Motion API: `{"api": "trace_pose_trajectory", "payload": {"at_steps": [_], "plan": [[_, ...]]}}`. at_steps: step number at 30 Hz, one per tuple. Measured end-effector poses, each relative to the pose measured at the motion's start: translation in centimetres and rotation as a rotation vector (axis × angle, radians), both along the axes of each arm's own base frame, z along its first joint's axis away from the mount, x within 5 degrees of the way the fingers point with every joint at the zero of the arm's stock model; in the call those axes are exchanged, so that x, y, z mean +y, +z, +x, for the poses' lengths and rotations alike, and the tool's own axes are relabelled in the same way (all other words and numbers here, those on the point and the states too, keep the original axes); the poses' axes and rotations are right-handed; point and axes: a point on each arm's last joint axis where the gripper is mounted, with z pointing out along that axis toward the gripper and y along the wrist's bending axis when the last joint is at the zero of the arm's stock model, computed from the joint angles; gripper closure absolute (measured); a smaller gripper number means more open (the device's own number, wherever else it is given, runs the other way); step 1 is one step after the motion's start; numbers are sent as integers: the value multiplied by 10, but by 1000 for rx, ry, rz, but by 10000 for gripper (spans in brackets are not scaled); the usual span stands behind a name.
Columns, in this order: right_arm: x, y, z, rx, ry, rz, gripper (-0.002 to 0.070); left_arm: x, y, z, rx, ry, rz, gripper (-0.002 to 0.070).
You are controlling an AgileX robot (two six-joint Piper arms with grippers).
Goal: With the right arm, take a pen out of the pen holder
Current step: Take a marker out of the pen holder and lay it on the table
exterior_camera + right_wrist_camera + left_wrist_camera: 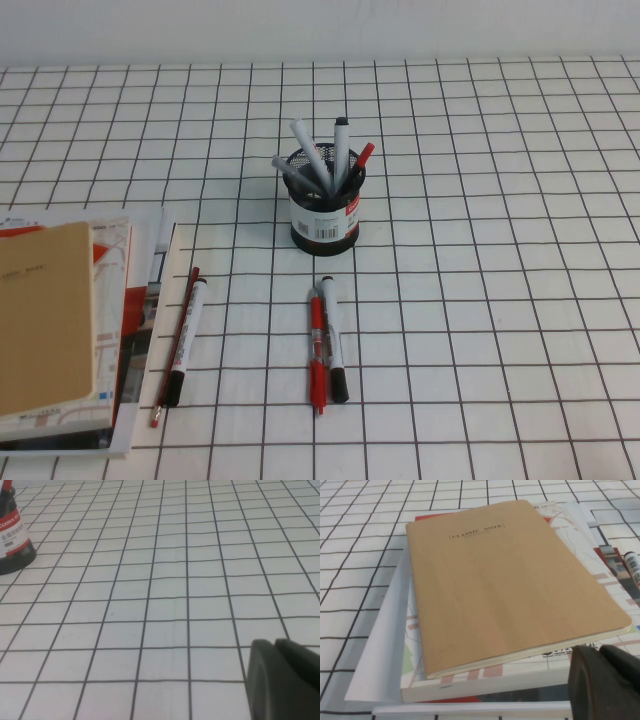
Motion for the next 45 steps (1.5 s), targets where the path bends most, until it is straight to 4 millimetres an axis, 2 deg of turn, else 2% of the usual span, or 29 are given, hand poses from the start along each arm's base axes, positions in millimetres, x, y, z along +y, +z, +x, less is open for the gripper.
{"api": "trace_pose_trajectory", "payload": {"at_steps": [7,16,20,31,37,41,45], "plan": [[3,2,0,-6,6,109,692,0,0,0,0,0,0,680],[5,20,2,-121,-52,658,692,0,0,0,0,0,0,679],[4,23,3,-131,-64,752,692,0,0,0,0,0,0,679],[12,22,1,-81,22,694,692,0,0,0,0,0,0,679],[19,56,10,29,83,609,692,0,0,0,0,0,0,679],[23,81,27,154,131,488,692,0,0,0,0,0,0,679],[25,96,53,305,165,368,692,0,0,0,0,0,0,680]]}}
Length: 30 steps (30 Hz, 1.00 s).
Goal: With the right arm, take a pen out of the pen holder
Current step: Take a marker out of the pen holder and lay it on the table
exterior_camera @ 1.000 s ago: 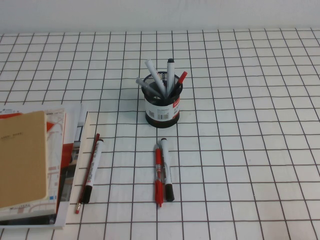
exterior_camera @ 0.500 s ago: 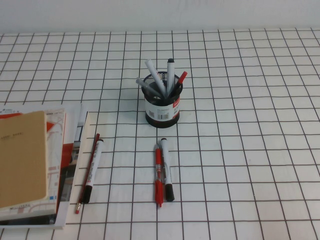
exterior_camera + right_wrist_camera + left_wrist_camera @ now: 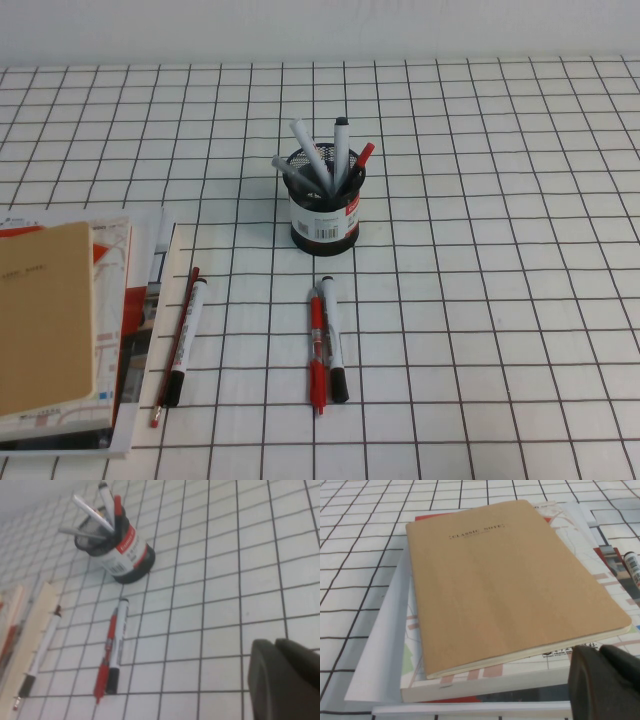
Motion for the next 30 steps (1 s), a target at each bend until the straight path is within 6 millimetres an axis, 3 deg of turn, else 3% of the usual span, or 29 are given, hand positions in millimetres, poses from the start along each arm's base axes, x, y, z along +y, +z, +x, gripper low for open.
{"api": "trace_pose_trajectory", "payload": {"at_steps": [8,12,18,26,30], "plan": [[-2,13,50,103,41,-137,692,0,0,0,0,0,0,679],[18,24,75,39,105,-169,692,0,0,0,0,0,0,679],[74,33,108,-67,239,-184,692,0,0,0,0,0,0,679],[166,21,144,-155,539,-356,692,0,0,0,0,0,0,679],[197,12,162,-225,623,-448,653,0,0,0,0,0,0,679]]}}
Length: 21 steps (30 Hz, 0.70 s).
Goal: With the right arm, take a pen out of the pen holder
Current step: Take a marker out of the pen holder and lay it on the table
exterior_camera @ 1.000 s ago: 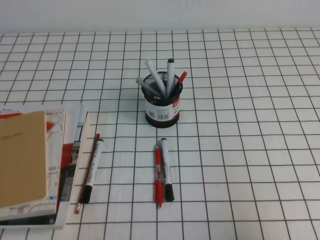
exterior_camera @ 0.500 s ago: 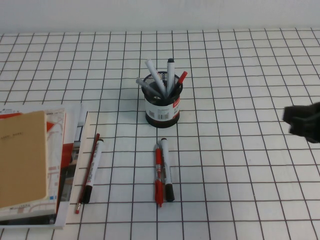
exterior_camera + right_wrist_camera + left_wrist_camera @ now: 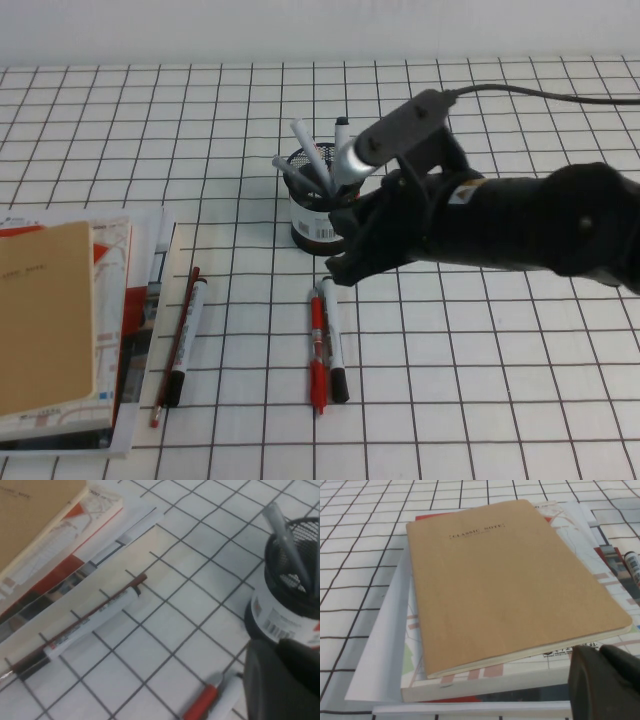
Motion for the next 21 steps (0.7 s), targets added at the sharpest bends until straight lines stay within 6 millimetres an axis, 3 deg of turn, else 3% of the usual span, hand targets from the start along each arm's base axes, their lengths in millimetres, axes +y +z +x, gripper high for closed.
{"api": "trace_pose_trajectory", "payload": {"at_steps": [9,21], "plan": [[28,-29,29,-121,-15,-65,405,0,0,0,0,0,0,679],[56,-42,54,-308,26,-134,370,0,0,0,0,0,0,679]]}}
